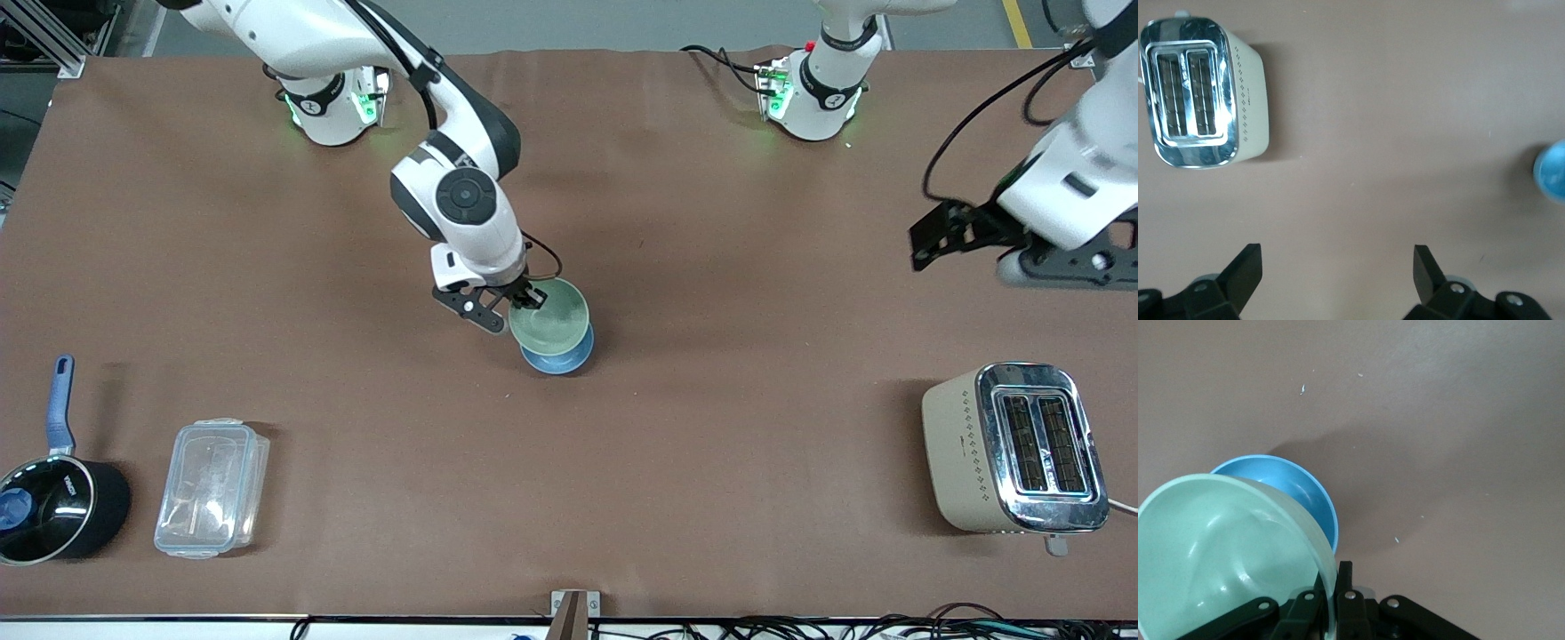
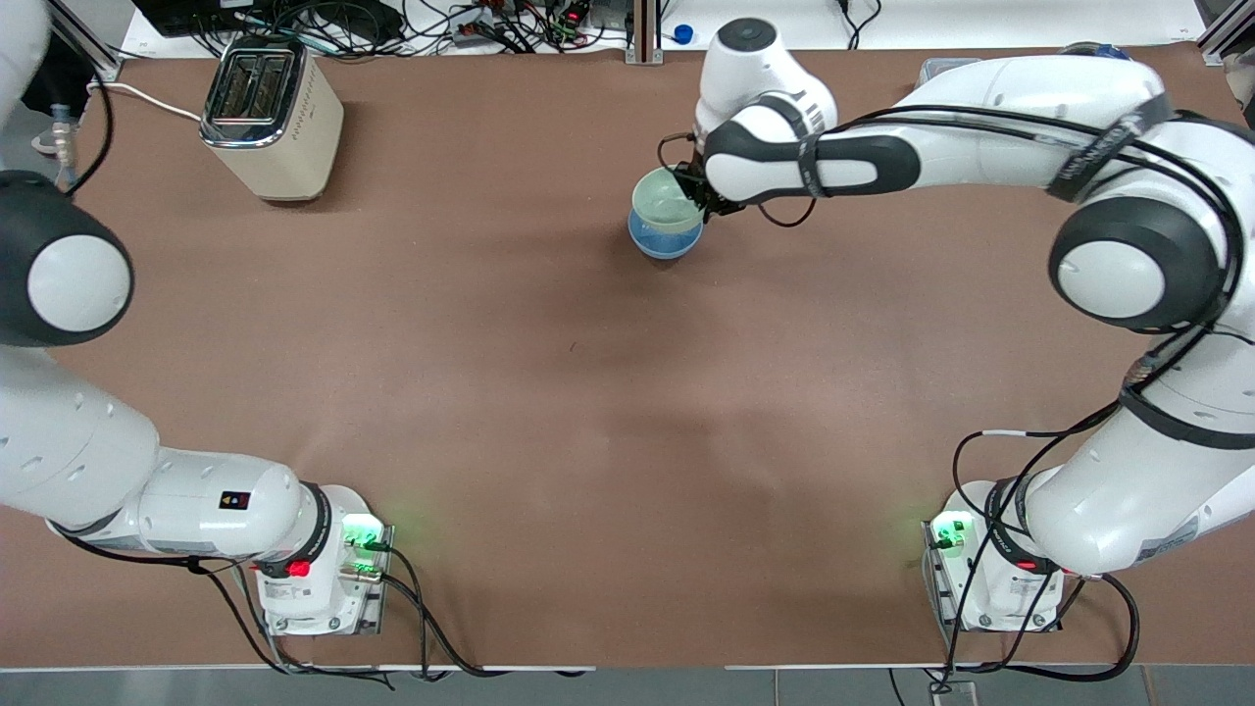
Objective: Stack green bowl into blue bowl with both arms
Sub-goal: 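Lower the green bowl into the blue bowl and open the right gripper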
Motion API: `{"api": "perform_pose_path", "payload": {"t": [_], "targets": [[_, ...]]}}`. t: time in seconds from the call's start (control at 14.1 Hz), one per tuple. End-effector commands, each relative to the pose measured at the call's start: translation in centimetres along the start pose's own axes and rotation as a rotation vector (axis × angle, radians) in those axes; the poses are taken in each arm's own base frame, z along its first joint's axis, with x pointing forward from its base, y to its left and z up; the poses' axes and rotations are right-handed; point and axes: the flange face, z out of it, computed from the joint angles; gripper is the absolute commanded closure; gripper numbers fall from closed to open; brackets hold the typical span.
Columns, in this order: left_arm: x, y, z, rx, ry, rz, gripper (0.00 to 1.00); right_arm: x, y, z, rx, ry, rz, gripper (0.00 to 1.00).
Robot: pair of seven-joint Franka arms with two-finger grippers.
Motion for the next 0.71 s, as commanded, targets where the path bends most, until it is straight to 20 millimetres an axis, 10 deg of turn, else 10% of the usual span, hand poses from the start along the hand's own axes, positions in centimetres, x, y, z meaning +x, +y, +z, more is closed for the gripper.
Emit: {"api": "perform_pose_path", "payload": {"t": [0.0, 0.64], "targets": [[-3.0, -1.0, -0.5, -0.015, -0.011, 0.108, 0.0, -0.9, -2.0, 1.8, 0.038, 0.027, 0.033, 0.99], [-3.8, -0.3, -0.6, -0.006, -0.03, 0.122, 0.0, -1.1, -1.7, 4.1, 0.008, 0.023, 0.025, 0.98]]}}
